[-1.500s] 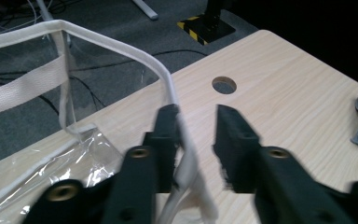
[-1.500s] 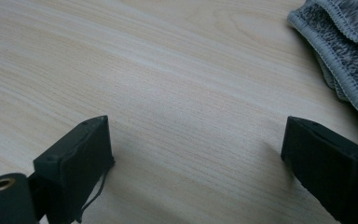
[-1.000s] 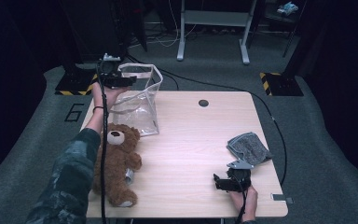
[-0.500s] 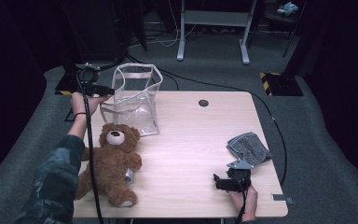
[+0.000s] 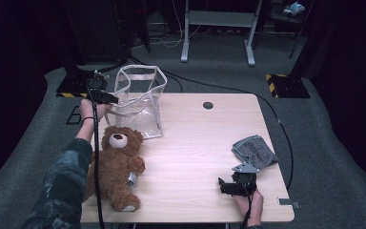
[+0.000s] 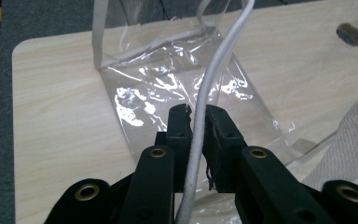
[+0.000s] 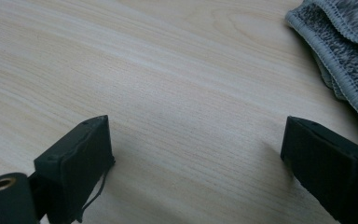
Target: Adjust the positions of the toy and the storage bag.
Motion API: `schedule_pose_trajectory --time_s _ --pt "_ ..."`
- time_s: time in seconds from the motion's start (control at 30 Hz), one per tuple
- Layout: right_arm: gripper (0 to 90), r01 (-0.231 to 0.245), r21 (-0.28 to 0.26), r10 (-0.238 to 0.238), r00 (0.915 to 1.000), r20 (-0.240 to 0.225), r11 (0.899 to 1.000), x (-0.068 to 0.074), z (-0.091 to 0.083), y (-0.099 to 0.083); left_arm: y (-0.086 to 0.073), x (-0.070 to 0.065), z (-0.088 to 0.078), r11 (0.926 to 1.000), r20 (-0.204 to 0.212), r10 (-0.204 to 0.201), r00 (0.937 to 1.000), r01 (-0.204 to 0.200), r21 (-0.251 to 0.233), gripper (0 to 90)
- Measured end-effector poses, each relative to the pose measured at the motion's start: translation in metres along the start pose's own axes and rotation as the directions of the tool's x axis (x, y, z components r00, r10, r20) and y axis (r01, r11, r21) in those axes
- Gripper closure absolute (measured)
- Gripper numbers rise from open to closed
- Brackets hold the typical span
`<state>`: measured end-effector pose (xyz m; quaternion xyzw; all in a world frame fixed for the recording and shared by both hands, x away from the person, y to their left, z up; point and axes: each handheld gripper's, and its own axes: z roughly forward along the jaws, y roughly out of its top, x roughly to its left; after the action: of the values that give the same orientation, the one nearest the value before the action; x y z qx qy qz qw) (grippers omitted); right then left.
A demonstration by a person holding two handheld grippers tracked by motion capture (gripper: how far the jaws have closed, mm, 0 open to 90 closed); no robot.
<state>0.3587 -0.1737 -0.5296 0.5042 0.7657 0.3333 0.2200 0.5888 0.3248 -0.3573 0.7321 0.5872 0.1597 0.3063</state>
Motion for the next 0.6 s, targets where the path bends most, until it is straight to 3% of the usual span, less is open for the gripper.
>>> schedule_pose_trajectory --time_s 0.2,0.23,0.4,0.6 --pt "8.1 -0.001 -0.001 0.001 1.0 -0.003 1.0 0.0 0.0 0.0 0.005 -0.011 0.005 0.9988 -0.022 -0.021 0.9995 0.02 -0.044 82.1" --pt "8.2 -0.001 -0.002 0.001 1.0 -0.002 1.0 0.0 0.0 0.0 0.007 -0.012 0.006 0.9989 -0.027 0.005 0.9996 -0.006 -0.046 82.2" --pt "8.2 -0.002 -0.003 0.002 1.0 0.001 1.0 0.001 0.0 0.0 0.01 -0.026 0.01 0.9984 -0.004 -0.008 1.0 0.007 -0.055 83.3" --pt "8.2 -0.001 -0.004 0.001 1.0 0.003 1.0 0.001 0.0 0.0 0.014 -0.043 0.014 0.9973 0.014 0.018 0.9997 -0.017 -0.071 84.1"
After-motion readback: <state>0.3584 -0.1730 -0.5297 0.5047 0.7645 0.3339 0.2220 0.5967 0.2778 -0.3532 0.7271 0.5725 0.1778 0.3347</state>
